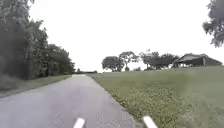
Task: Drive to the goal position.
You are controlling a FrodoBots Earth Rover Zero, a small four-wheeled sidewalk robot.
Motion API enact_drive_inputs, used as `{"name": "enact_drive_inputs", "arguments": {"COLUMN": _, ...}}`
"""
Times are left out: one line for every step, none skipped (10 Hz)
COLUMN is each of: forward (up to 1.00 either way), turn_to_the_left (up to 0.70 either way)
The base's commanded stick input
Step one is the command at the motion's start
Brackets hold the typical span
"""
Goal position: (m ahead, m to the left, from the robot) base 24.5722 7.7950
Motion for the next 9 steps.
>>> {"name": "enact_drive_inputs", "arguments": {"forward": 0.70, "turn_to_the_left": 0.00}}
{"name": "enact_drive_inputs", "arguments": {"forward": 0.55, "turn_to_the_left": 0.00}}
{"name": "enact_drive_inputs", "arguments": {"forward": 0.14, "turn_to_the_left": 0.00}}
{"name": "enact_drive_inputs", "arguments": {"forward": 0.04, "turn_to_the_left": 0.00}}
{"name": "enact_drive_inputs", "arguments": {"forward": 0.00, "turn_to_the_left": 0.00}}
{"name": "enact_drive_inputs", "arguments": {"forward": 0.00, "turn_to_the_left": 0.00}}
{"name": "enact_drive_inputs", "arguments": {"forward": 0.00, "turn_to_the_left": 0.13}}
{"name": "enact_drive_inputs", "arguments": {"forward": 0.00, "turn_to_the_left": 0.54}}
{"name": "enact_drive_inputs", "arguments": {"forward": 0.00, "turn_to_the_left": 0.70}}
